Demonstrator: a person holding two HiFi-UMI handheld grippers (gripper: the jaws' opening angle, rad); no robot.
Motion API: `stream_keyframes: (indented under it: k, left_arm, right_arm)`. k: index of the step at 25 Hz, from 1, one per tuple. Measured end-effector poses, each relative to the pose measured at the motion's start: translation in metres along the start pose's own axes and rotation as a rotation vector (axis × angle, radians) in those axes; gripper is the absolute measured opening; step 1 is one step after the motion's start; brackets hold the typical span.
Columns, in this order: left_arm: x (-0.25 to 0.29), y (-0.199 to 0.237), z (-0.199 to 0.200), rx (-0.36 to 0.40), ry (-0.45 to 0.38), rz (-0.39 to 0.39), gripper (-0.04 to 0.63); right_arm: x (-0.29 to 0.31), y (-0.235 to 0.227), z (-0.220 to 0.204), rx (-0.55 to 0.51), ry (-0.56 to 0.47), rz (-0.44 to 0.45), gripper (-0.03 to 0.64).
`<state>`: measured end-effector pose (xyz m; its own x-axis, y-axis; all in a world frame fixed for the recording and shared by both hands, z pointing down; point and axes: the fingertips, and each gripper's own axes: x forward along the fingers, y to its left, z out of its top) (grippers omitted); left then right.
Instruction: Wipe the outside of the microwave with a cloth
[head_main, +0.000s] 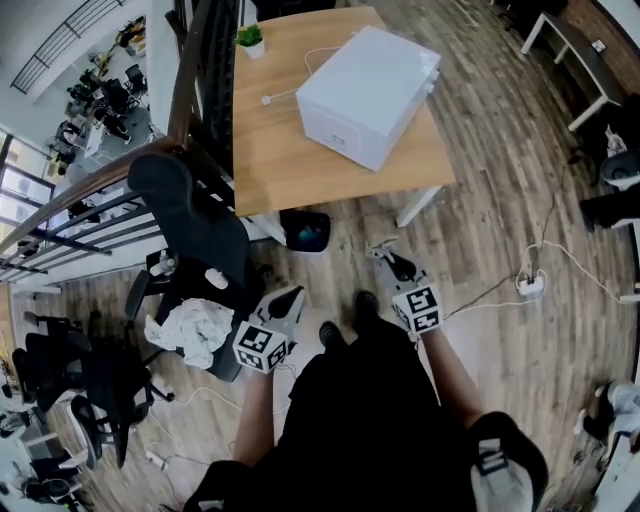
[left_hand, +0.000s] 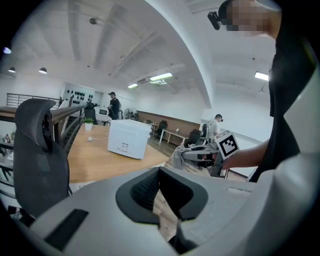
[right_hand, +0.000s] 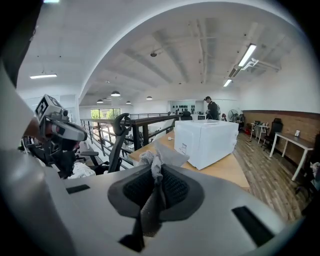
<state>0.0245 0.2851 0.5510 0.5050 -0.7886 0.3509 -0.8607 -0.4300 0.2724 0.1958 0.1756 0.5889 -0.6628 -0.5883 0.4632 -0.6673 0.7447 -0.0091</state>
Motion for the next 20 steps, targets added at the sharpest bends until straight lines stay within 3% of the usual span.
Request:
stream_keyframes:
  k: [7, 20]
  left_arm:
    - [0.050, 0.008, 0.043, 0.017, -0.044, 0.041, 0.000]
    - [0.105, 0.025, 0.060, -0.008, -0.064, 0.152, 0.000]
  right_arm:
    - [0.026, -0.056, 0.014, -0.034, -0.008, 0.033, 0.031]
    - [0.059, -0.138, 0.019, -0.067, -0.005, 0.062, 0.032]
